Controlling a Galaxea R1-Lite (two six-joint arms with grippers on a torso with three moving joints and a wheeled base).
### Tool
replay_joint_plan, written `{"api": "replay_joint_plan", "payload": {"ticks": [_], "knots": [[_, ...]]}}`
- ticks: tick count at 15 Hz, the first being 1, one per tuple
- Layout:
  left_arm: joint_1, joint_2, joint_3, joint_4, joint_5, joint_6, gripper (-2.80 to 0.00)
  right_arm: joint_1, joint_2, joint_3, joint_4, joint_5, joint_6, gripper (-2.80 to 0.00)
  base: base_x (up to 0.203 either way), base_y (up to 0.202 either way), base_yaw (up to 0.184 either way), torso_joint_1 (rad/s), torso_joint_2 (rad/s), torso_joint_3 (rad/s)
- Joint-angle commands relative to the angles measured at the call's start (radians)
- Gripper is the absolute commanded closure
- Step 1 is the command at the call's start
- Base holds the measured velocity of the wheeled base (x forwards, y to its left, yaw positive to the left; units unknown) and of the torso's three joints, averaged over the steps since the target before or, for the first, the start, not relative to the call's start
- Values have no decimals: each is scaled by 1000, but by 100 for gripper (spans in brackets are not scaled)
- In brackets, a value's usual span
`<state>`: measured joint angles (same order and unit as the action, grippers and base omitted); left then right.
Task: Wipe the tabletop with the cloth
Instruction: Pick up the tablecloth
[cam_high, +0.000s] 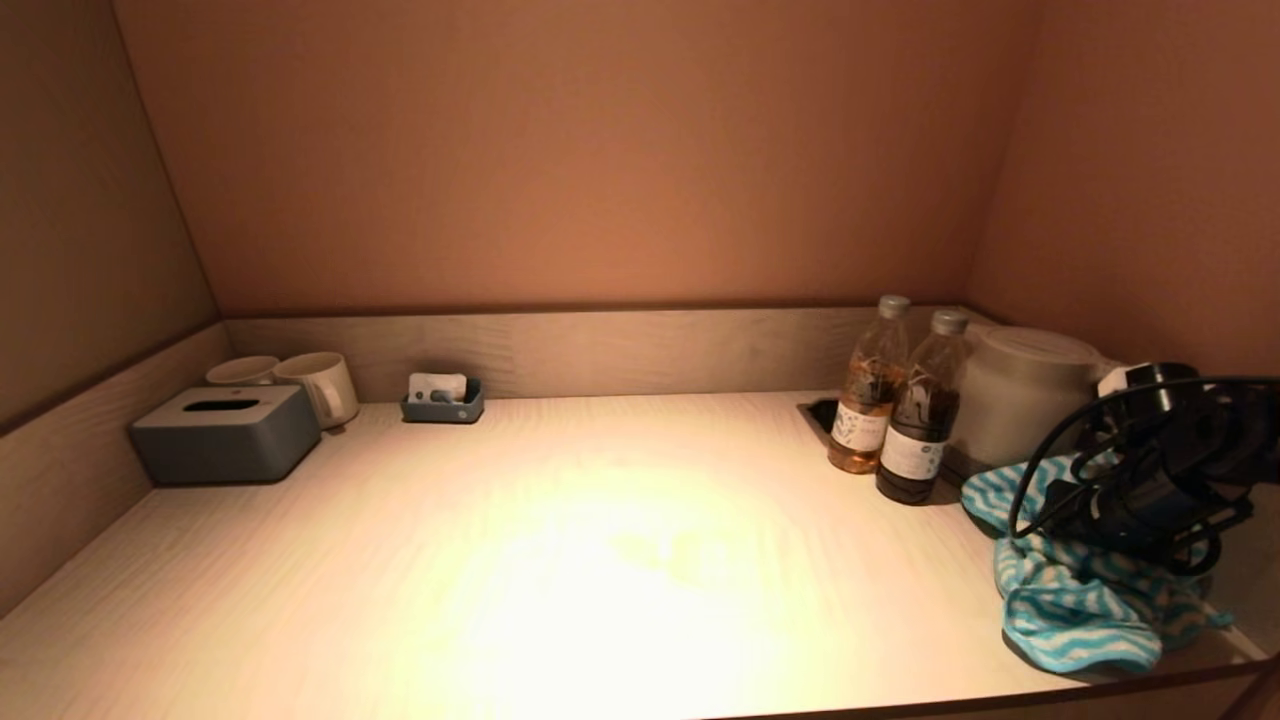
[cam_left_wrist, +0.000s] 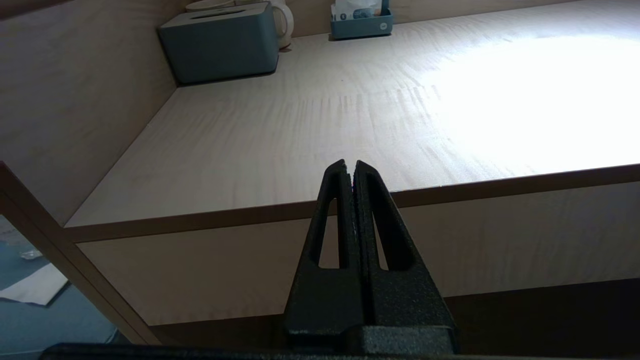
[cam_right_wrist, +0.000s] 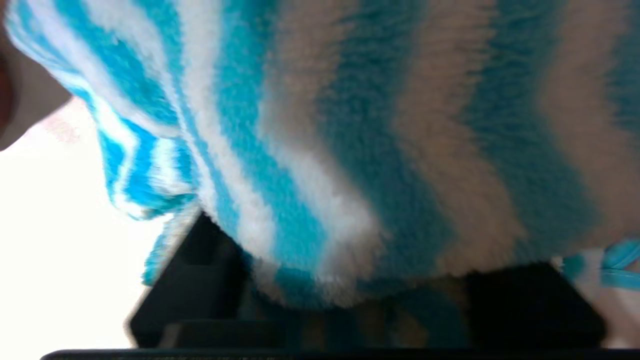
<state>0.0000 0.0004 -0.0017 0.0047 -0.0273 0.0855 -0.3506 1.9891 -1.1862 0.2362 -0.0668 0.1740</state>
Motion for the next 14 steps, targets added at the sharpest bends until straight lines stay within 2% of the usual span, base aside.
{"api": "replay_joint_plan", "payload": {"ticks": [1,5,14], "knots": [[0,0,0,0,0,0,0,-2,0,0,6,2,2,0,0,0,0,0,0,0],[0,0,0,0,0,0,0,-3,-41,19,8,5,5,0,0,0,0,0,0,0],[0,0,0,0,0,0,0,28,-401,125,13,91,8,0,0,0,0,0,0,0]]}}
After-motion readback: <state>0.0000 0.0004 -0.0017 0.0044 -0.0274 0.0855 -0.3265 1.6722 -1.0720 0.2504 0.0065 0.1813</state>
